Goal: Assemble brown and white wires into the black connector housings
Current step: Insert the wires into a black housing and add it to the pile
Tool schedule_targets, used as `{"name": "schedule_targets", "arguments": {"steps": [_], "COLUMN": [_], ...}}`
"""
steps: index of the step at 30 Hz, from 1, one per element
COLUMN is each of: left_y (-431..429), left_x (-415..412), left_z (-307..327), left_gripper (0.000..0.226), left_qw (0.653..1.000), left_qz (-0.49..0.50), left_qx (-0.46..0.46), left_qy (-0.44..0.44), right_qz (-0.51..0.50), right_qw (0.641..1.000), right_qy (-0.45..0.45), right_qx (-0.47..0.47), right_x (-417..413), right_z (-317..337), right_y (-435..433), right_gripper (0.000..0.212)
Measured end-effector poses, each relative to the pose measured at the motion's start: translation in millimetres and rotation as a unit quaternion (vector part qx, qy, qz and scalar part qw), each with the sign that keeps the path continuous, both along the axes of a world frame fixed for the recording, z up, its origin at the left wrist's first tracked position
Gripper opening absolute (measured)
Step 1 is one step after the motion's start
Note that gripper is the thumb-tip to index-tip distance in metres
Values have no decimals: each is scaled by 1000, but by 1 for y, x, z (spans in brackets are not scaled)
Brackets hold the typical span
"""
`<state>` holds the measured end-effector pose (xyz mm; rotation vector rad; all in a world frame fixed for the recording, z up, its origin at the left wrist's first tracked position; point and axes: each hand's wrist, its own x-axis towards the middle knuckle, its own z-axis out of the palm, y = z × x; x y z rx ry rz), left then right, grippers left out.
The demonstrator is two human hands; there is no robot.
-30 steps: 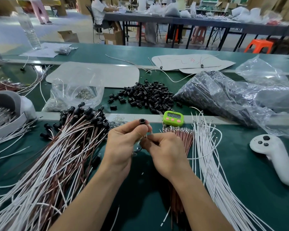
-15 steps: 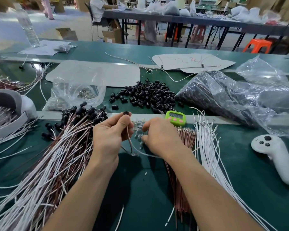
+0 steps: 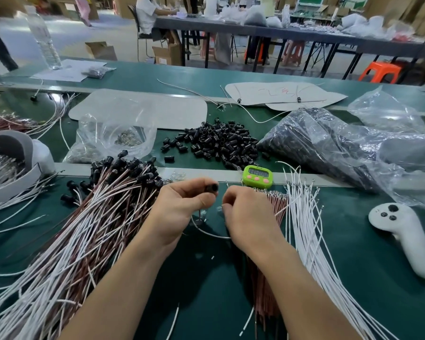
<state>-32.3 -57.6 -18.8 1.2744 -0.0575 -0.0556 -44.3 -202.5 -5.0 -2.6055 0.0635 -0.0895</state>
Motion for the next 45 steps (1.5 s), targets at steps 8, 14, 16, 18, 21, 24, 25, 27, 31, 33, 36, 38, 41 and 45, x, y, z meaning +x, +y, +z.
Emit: {"name": "schedule_targets", "arguments": {"steps": [8,14,16,18,21,24,25,27,31,33,36,38,41,45], "left_y": [5,6,5,5,4,2,2,2,1,0,-1,-1,0,0], "left_x": [-5,-8,-7,-7,-6,-6,-6,-6,-5,-6,-8,-9,-8,-9], "left_z": [5,5,4,4,4,2,2,1,-2,-1,2,3,3,3], "left_gripper": [25,22,21,23,22,22,22,22,31,31,29,30,30,31], "left_qw": [994,991,992,992,993,994,995,995,994,994,992,991,991,992], "left_qz": [-92,-102,-95,-98,-98,-89,-89,-92,-98,-106,-121,-127,-120,-105], "left_qx": [-13,-48,-53,-51,-39,-25,-17,4,33,28,23,26,43,54], "left_qy": [-51,-77,-67,-61,-60,-53,-51,-47,-35,-28,-36,-42,-42,-32], "right_qz": [30,36,36,25,7,8,18,36,50,50,50,44,38,42], "right_qw": [999,998,996,990,954,911,901,890,897,905,917,922,929,937], "right_qy": [-38,-48,-77,-114,-185,-251,-259,-254,-198,-182,-170,-163,-160,-149], "right_qx": [-8,-20,-1,85,238,326,348,376,393,382,358,350,331,314], "right_x": [-19,-23,-24,-24,-27,-29,-30,-32,-32,-31,-31,-32,-33,-33], "right_z": [-10,-17,-16,-13,-1,13,16,19,19,17,18,18,20,20], "right_y": [-1,-6,-7,-9,-17,-25,-26,-26,-25,-26,-27,-26,-25,-27], "right_gripper": [14,6,8,9,11,17,20,24,24,23,19,19,20,16]}}
